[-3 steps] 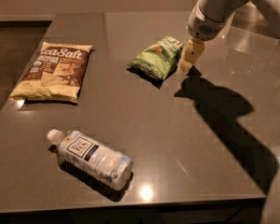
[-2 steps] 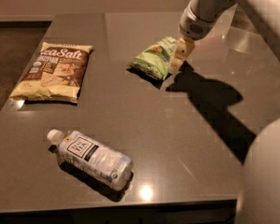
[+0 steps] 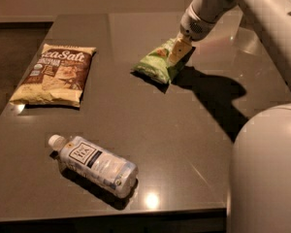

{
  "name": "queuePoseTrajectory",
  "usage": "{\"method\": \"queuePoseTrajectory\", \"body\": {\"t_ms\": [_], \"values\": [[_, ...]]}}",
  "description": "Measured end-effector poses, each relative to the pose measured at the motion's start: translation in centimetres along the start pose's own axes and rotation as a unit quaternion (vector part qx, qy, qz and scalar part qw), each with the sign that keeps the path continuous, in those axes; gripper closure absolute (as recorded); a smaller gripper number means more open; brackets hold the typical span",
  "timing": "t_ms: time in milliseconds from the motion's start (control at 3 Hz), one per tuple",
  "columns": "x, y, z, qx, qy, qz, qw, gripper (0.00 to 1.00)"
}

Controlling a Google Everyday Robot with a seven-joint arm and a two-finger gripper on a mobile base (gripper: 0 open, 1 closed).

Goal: Move green jalapeno chip bag near blue plastic bottle

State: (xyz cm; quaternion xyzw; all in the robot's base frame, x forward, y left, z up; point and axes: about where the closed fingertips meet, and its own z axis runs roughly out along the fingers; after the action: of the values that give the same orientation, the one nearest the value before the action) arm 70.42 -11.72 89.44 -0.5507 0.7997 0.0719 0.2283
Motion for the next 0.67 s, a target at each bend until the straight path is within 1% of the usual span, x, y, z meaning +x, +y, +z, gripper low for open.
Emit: {"method": "queuePoseTrajectory", "body": {"t_ms": [333,667], "values": [[-0.8,0.9,-1.4,0.001,-0.026,0.004,0.9997,0.64],[-1.4,3.2,-4.0,0.002,-0.063,0.007,0.998,0.87]]}}
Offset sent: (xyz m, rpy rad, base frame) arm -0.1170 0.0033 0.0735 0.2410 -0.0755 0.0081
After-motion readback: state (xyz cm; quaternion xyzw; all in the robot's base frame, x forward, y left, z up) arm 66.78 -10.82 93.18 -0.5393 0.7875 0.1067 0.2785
